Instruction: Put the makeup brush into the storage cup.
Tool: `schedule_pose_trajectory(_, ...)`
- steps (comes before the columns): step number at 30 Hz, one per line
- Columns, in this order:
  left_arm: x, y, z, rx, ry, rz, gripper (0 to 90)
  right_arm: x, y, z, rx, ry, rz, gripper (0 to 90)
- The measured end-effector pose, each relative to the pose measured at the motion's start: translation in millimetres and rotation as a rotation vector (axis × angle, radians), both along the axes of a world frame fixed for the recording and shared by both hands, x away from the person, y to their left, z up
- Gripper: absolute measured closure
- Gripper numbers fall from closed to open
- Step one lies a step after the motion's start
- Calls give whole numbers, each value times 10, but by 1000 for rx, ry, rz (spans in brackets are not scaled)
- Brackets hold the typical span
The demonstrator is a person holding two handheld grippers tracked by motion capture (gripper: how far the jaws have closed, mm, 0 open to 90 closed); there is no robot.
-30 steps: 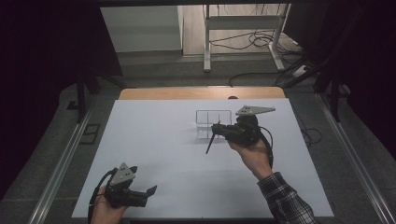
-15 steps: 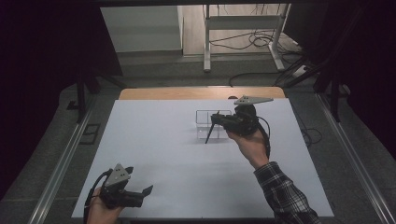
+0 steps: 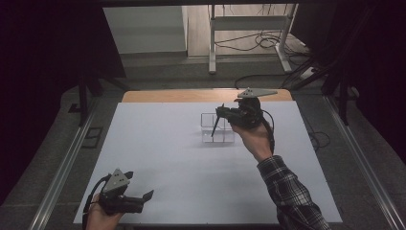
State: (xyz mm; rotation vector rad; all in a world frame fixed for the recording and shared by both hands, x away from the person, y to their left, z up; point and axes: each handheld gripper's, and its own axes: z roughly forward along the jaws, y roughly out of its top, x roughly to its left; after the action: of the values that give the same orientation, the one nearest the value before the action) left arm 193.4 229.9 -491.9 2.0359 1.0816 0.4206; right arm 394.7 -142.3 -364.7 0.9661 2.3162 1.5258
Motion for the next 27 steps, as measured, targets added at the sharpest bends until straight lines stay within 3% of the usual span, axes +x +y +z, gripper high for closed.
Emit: schedule_pose_trajectory(27, -43, 81, -10, -23, -1, 11, 28, 280, 88, 58, -9, -45, -60, 836)
